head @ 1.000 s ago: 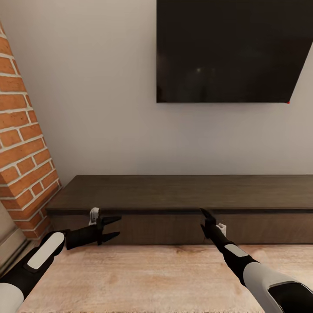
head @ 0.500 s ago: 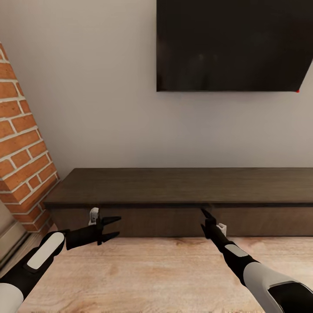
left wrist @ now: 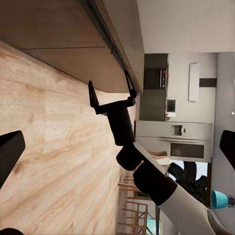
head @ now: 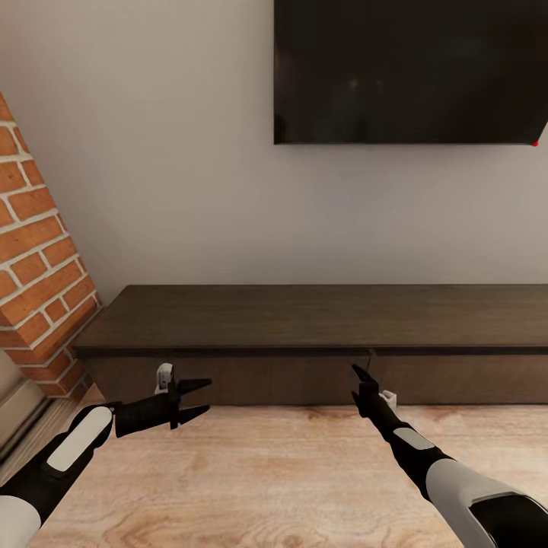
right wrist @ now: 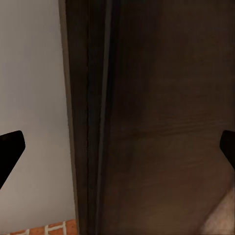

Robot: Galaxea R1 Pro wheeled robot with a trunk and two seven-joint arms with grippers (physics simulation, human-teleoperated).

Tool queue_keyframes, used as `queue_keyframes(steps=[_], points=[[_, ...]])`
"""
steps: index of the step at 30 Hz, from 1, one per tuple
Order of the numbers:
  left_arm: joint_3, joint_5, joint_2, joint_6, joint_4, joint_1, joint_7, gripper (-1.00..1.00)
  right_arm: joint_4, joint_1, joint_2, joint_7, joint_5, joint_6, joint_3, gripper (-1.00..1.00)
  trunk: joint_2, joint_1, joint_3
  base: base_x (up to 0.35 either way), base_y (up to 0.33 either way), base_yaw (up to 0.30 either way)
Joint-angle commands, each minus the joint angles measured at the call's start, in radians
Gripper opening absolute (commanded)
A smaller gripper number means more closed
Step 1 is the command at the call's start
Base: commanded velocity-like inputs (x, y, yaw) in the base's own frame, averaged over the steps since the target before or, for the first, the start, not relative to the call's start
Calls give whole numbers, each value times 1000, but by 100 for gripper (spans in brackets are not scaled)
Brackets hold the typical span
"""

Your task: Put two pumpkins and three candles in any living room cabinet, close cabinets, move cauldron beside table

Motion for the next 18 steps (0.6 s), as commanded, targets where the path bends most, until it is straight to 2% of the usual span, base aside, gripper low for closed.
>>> queue_keyframes(steps=[1, 9, 18], points=[[-2, -2, 1, 1, 1, -1, -7, 100, 1, -1, 0, 3, -10, 6, 6, 100, 0, 0, -1, 0, 0, 0], [-2, 1, 18, 1, 1, -1, -7, 100, 0, -1, 0, 3, -12, -18, 7, 100, 0, 0, -1, 44, 0, 0], [-3, -2, 19, 1, 1, -1, -7, 100, 0, -1, 0, 3, -13, -21, 6, 100, 0, 0, -1, 92, 0, 0]])
